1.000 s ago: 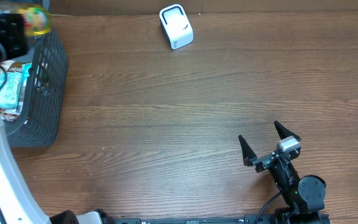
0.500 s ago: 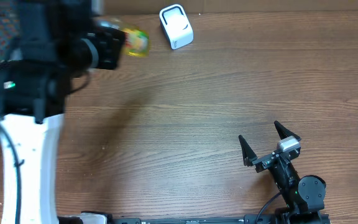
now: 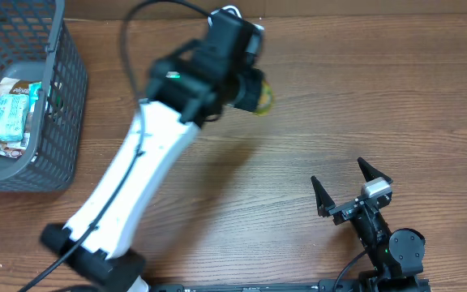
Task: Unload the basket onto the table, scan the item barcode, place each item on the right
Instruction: 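Carry the Vim bottle with the left gripper toward the scanner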
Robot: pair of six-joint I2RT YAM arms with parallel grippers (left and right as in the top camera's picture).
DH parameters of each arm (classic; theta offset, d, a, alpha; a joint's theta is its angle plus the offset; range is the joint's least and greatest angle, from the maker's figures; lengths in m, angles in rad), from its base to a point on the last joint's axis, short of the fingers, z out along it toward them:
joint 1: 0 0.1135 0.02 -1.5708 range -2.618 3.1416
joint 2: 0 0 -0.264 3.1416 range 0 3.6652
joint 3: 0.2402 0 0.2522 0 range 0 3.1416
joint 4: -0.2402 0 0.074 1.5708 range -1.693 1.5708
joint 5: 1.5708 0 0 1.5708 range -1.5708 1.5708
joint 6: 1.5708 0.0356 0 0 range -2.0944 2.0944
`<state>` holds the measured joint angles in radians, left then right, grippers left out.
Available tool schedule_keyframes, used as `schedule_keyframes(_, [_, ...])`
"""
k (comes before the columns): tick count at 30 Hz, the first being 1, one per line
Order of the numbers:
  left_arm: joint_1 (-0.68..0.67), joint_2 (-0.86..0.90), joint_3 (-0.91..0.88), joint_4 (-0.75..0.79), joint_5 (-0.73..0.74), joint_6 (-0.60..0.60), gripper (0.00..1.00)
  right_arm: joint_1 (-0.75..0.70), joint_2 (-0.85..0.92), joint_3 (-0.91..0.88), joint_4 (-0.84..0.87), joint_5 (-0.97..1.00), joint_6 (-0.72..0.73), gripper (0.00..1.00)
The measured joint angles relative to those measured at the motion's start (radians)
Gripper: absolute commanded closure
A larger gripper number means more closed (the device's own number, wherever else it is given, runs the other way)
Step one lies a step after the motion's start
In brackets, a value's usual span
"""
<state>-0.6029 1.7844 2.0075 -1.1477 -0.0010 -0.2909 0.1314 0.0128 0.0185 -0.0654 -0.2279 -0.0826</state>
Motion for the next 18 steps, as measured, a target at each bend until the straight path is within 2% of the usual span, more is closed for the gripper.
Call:
schedule_keyframes(9, [-0.154,0.159,0.0,0.068,-0.113,-0.098,0.82,0.0,0.0,0.0,-0.001,0.0,0.0,0.0])
schedule_keyframes(18, [-0.213,0.264,0.0,0.092,-0.222,-0.217,0.79,0.0,0.0,0.0,0.0,0.0,0.0,0.0])
